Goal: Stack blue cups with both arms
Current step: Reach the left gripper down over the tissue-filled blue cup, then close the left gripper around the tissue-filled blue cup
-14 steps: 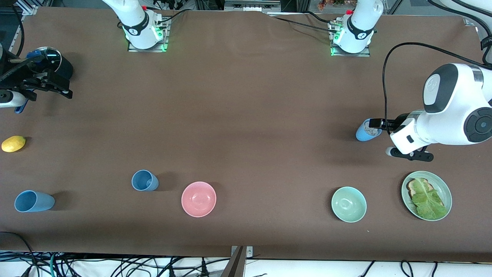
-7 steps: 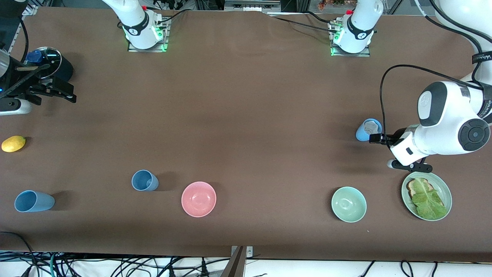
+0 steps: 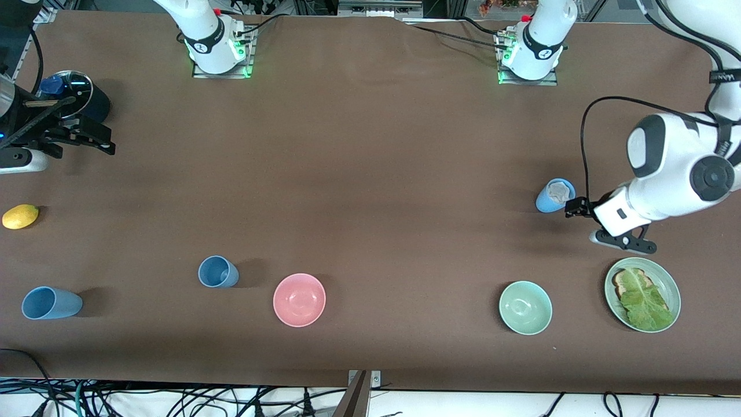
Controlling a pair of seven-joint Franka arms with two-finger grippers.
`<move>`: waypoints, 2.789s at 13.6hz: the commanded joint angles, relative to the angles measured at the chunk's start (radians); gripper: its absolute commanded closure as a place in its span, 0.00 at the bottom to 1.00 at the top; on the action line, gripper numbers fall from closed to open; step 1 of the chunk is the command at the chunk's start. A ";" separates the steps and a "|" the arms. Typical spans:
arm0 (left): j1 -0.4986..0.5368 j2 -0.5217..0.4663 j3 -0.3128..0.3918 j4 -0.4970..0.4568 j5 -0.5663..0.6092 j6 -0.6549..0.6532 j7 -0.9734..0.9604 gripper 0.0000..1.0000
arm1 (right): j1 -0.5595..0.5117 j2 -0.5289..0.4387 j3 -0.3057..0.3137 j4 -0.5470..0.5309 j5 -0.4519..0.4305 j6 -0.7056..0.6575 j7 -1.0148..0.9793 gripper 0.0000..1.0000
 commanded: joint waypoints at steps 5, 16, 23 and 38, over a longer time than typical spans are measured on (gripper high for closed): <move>-0.071 -0.215 0.084 -0.293 0.023 0.130 0.026 0.00 | 0.003 -0.007 0.006 -0.002 0.006 -0.001 -0.001 0.00; -0.025 -0.236 0.084 -0.539 0.023 0.447 0.107 0.00 | 0.005 -0.014 0.007 -0.002 0.011 -0.011 0.001 0.00; -0.028 -0.187 0.082 -0.551 0.023 0.537 0.107 0.00 | 0.005 -0.016 0.007 -0.002 0.012 -0.012 0.001 0.00; -0.036 -0.114 0.082 -0.545 0.015 0.635 0.100 1.00 | 0.005 -0.011 0.007 -0.009 0.015 -0.008 0.002 0.00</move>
